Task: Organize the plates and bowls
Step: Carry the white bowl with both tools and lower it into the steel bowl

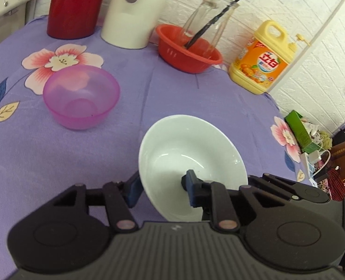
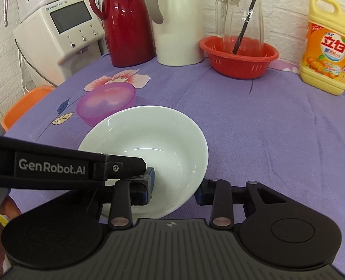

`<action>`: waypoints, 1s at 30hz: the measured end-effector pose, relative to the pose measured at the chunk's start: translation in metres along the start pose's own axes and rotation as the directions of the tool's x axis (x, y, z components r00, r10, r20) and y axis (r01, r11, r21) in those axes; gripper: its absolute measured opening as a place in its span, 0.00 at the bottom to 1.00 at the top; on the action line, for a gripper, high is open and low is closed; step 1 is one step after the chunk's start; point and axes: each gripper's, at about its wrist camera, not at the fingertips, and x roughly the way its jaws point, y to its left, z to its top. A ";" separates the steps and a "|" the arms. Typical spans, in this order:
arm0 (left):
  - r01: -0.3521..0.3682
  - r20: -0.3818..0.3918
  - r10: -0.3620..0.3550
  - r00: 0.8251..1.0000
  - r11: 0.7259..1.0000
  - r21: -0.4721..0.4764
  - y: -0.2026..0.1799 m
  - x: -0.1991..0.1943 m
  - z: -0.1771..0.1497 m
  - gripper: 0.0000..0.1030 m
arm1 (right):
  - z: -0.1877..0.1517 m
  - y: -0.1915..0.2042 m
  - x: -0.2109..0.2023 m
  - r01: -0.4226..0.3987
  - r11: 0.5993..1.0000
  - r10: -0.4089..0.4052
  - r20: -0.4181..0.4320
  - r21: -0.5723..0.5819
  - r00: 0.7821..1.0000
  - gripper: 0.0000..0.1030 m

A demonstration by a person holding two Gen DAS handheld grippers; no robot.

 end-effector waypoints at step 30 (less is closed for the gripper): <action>0.189 -0.008 -0.190 0.982 0.971 0.149 -0.082 -0.128 -0.165 0.19 | -0.132 0.042 -0.177 0.180 0.983 -0.184 0.089 0.044 0.979 0.62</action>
